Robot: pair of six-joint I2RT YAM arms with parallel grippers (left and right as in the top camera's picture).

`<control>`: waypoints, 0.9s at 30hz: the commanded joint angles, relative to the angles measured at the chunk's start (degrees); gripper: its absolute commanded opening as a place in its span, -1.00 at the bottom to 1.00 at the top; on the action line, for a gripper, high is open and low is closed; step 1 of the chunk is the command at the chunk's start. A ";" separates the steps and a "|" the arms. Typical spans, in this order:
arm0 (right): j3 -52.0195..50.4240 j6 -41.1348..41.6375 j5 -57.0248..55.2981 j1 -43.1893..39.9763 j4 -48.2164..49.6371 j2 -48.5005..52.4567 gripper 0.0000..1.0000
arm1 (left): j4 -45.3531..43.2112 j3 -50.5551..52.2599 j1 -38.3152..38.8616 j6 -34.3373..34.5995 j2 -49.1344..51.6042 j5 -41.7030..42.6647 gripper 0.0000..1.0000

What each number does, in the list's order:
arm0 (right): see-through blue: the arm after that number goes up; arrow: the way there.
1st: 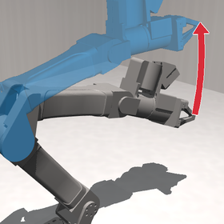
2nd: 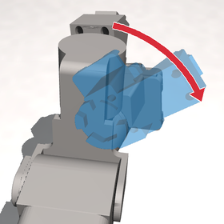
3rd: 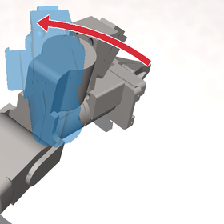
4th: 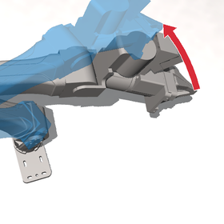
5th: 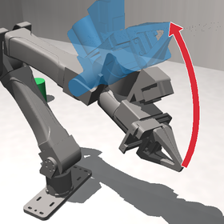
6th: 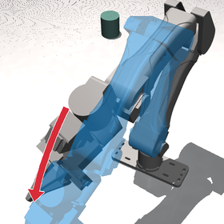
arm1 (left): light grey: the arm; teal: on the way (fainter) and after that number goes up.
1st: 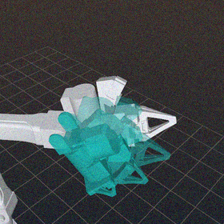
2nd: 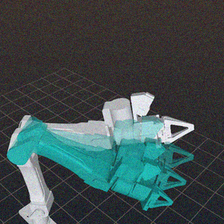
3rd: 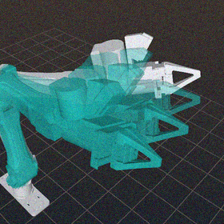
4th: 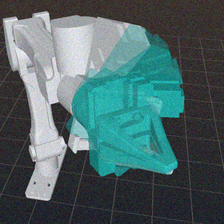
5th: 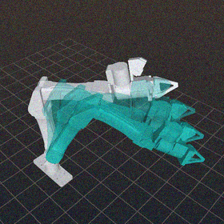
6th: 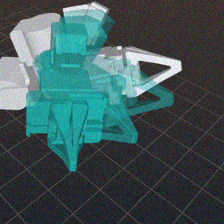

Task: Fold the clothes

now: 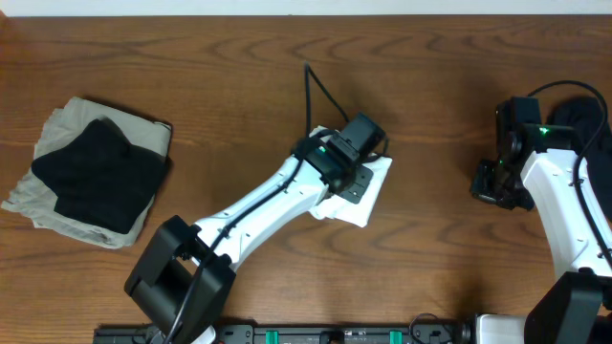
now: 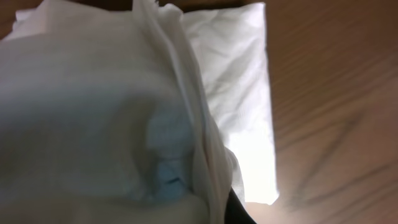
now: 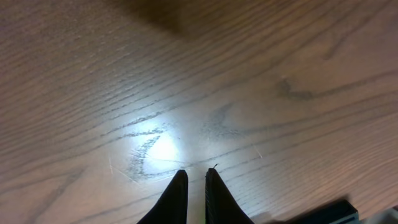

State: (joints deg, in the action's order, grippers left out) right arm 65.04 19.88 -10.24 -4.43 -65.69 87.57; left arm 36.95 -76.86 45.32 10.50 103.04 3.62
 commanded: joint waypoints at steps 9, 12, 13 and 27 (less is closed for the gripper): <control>-0.22 -1.31 0.70 -0.26 0.13 -1.11 -0.80 | -1.84 -1.11 4.55 0.33 -0.33 -0.66 -0.44; -0.22 -1.31 0.70 -0.26 0.13 -1.11 -0.80 | -2.34 -1.11 5.81 0.33 -0.48 -0.63 -0.34; -0.22 -1.31 0.72 -0.26 0.15 -1.11 -0.80 | -2.34 -1.11 6.10 0.31 -0.63 -0.63 -0.32; -0.22 -1.70 1.51 -0.26 0.37 -1.11 -0.78 | -3.76 -1.14 6.36 -6.97 -8.50 8.68 -0.31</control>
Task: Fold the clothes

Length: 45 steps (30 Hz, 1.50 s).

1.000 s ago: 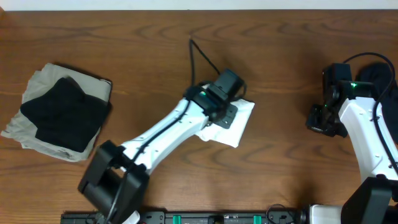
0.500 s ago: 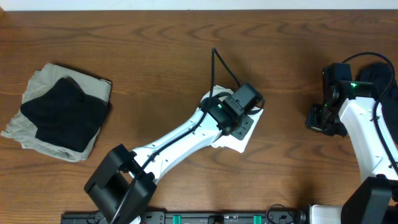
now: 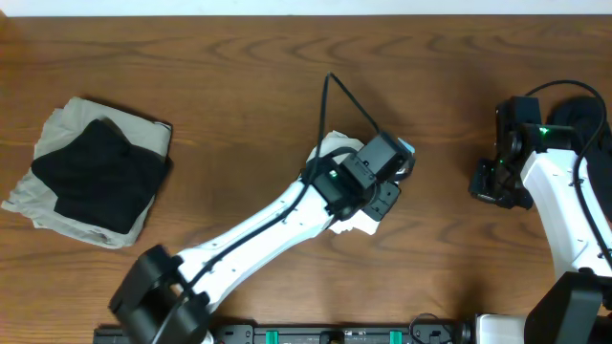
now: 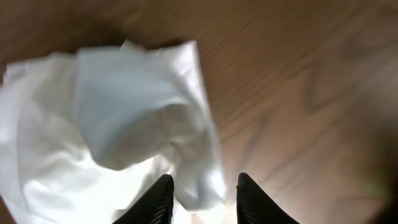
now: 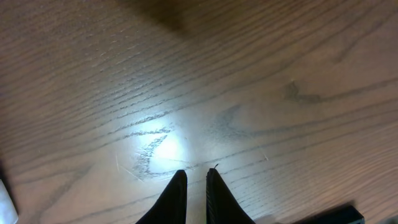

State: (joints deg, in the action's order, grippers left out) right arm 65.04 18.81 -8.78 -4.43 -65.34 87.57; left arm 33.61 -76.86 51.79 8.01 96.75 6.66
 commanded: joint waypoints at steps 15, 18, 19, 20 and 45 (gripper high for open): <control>-0.22 -1.75 1.73 -0.26 0.24 -1.11 -0.78 | -1.53 -1.03 -3.15 -5.99 -3.04 -3.61 -0.53; -0.22 -1.75 1.73 -0.26 0.22 -1.11 -0.78 | -3.85 -0.98 -3.13 -5.81 -1.31 -6.36 -0.53; -0.22 -1.75 1.73 -0.26 0.22 -1.11 -0.78 | -4.74 -0.98 -3.15 -5.84 -0.50 -6.38 -0.53; -0.22 -1.75 1.73 -0.26 0.22 -1.11 -0.78 | -5.55 -0.98 -3.19 -5.81 0.22 -6.38 -0.53; -0.22 -4.00 3.76 -0.26 0.37 -1.11 -0.79 | -13.00 -1.01 -1.09 -0.20 8.74 12.17 -0.56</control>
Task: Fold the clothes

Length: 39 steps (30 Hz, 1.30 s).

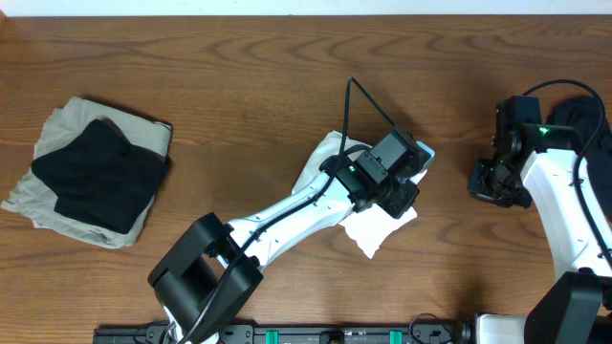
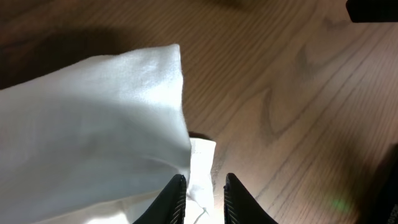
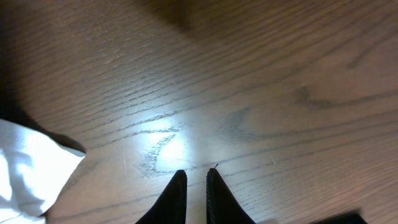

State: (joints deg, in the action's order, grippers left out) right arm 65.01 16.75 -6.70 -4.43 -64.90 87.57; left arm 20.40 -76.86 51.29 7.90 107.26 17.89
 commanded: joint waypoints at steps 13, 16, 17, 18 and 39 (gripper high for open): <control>-2.54 -7.37 17.05 0.70 -1.60 -1.09 -0.67 | 16.76 -1.01 -6.88 -0.33 -11.41 -7.96 -0.54; -5.73 -7.43 19.17 1.64 0.20 -1.09 -0.67 | 20.33 -1.01 -8.33 -0.33 -11.45 -10.62 -0.54; -7.28 -7.43 19.82 2.01 1.29 -1.09 -0.68 | 21.35 -1.01 -8.98 -0.33 -11.45 -10.69 -0.54; -8.50 -7.41 20.52 2.29 2.25 -1.09 -0.69 | 21.90 -1.01 -9.42 -0.33 -11.45 -10.69 -0.54; -31.52 9.33 26.23 16.31 41.05 -1.09 -0.71 | 24.46 -1.01 -13.66 -0.33 -11.45 -10.71 -0.54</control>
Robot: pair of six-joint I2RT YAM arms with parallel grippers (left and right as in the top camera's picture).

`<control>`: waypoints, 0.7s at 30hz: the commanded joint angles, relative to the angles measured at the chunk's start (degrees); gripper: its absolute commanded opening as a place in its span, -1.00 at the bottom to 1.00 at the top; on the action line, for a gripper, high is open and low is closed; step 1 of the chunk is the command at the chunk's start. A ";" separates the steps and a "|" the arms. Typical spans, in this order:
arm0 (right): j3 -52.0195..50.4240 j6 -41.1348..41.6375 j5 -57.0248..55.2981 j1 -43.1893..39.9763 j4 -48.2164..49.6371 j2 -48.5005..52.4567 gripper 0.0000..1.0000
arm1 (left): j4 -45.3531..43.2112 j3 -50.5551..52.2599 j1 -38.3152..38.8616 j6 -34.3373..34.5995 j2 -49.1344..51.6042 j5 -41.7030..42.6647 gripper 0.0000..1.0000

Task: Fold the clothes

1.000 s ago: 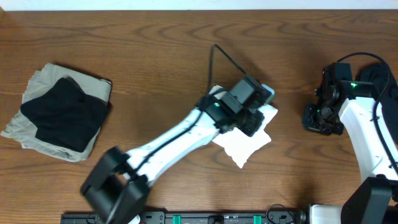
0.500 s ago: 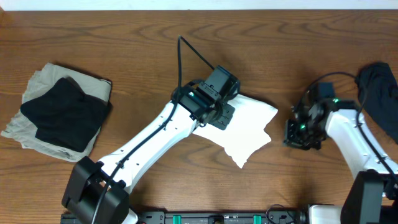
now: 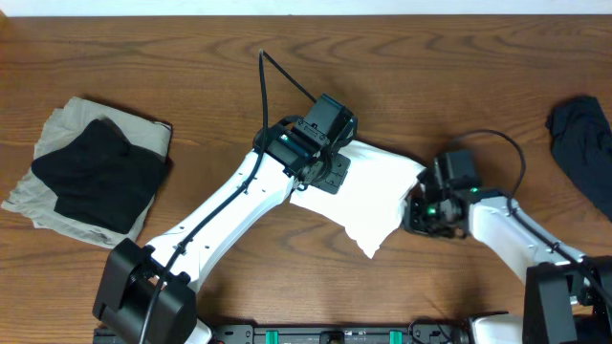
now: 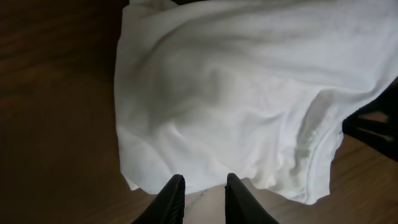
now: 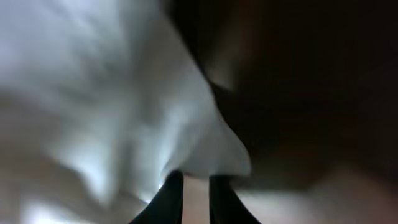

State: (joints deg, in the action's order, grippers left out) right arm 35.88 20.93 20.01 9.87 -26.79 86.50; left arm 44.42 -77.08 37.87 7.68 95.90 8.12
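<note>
A white garment (image 3: pixel 368 196) lies spread on the wooden table (image 3: pixel 459 76), wide at the top and tapering to a point at the lower right. My left gripper (image 3: pixel 328 175) stands over its left part. In the left wrist view that gripper (image 4: pixel 203 194) is open over bare wood, with the garment (image 4: pixel 236 93) just ahead of the fingertips. My right gripper (image 3: pixel 418 205) is at the garment's right edge. The right wrist view is blurred: the gripper (image 5: pixel 196 186) has its fingers close together, and the white cloth (image 5: pixel 93 93) reaches their tips.
A folded stack, a black piece on a beige one (image 3: pixel 91 172), lies at the far left. A dark crumpled garment (image 3: pixel 579 129) sits at the far right edge. The left arm's cable loops above the garment.
My left gripper was at the garment's right end with cloth between its fingers; it is now open at the left part. My right gripper has come from the far right to the garment's right edge.
The white garment was first a small bunch under my left gripper at mid-table. Then the gripper and cloth stood further right, and later further still with the cloth drawn out. Now the garment lies spread wide, released, with the right gripper at its edge.
</note>
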 commanded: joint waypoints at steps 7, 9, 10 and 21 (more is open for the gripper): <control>-4.87 11.56 -0.44 7.23 20.17 0.24 -0.73 | 1.57 -0.79 -0.24 -0.11 -0.09 -0.96 -0.54; -4.85 12.76 -0.44 7.93 23.02 0.24 -0.73 | 1.81 -0.79 -0.24 -0.11 -0.09 -1.16 -0.54; -4.85 12.92 -0.46 7.96 23.58 0.24 -0.73 | 2.01 -0.79 -0.24 -0.13 -0.09 -1.40 -0.54; -4.85 11.63 -4.39 7.02 22.49 0.24 -0.67 | 1.05 -0.76 -0.98 -1.42 -0.04 -18.73 -0.18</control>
State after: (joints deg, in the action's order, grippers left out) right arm 31.11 32.10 16.69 17.10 -3.86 86.56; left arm 46.00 -77.08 37.76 7.51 95.90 -1.87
